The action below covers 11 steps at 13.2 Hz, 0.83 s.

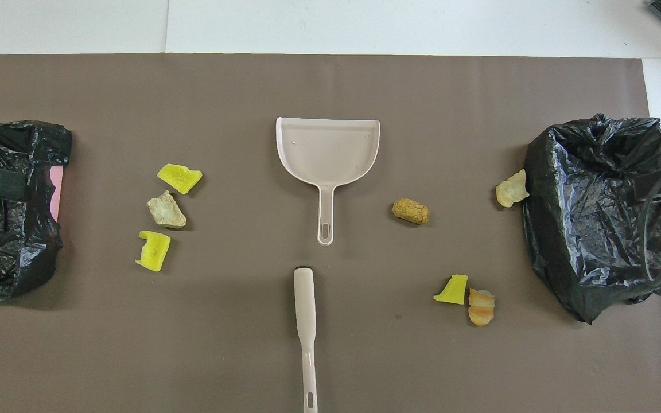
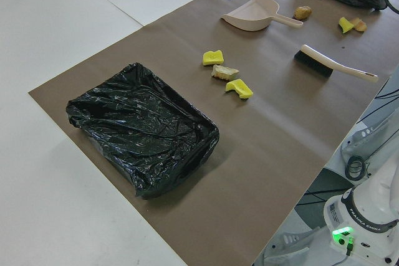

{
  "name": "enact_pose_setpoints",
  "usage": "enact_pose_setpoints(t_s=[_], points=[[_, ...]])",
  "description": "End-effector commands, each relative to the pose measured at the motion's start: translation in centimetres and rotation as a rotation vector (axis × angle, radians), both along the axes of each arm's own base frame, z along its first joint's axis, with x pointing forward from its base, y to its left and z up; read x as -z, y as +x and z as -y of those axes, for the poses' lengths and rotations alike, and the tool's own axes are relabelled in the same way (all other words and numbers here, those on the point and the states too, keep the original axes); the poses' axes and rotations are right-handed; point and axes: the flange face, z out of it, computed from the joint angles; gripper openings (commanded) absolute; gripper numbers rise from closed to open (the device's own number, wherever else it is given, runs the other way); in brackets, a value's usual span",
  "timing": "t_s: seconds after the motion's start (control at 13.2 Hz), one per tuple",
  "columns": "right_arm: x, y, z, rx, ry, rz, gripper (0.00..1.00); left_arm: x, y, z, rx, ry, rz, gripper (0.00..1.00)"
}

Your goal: Sweep and dump trash in bin

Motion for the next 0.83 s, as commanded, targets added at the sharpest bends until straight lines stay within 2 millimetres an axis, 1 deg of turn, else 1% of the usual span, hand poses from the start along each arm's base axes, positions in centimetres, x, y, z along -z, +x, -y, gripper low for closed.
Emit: enact_pose_setpoints(t_s=[0.0,0.15,0.23,0.3,0.53,0.68,0.76], points=[[-0.3,0.3,-0.2,0.011,0.002,0.011,1.00,1.2,-1.3,0.4,0.000,-0.007,-0.006,1.00],[-0.2,0.2,-0.3,0.010,0.003,0.006,1.00,2.1,-2.2,1.3,0.009,-0.007,-0.014,1.00],[-0.3,0.2,-0.3,0.010,0.003,0.007,1.00,3.3,-2.6,2.8,0.007,-0.008,-0.035,1.00],[-0.3,0.1,-0.3,0.010,0.003,0.007,1.00,4.5,-3.2,4.9,-0.007,-0.006,-0.060,1.00],[-0.4,0.0,-0.4,0.009,0.010,0.011,1.00,7.7,-5.4,10.5,-0.020,-0.004,-0.044,1.00],[-0.5,0.0,-1.0,0.000,0.008,0.015,1.00,10.0,-7.3,13.8,-0.010,-0.015,-0.073,1.00],[-0.5,0.0,-1.0,0.001,0.006,0.012,1.00,10.6,-8.0,15.0,-0.009,-0.051,-0.078,1.00]])
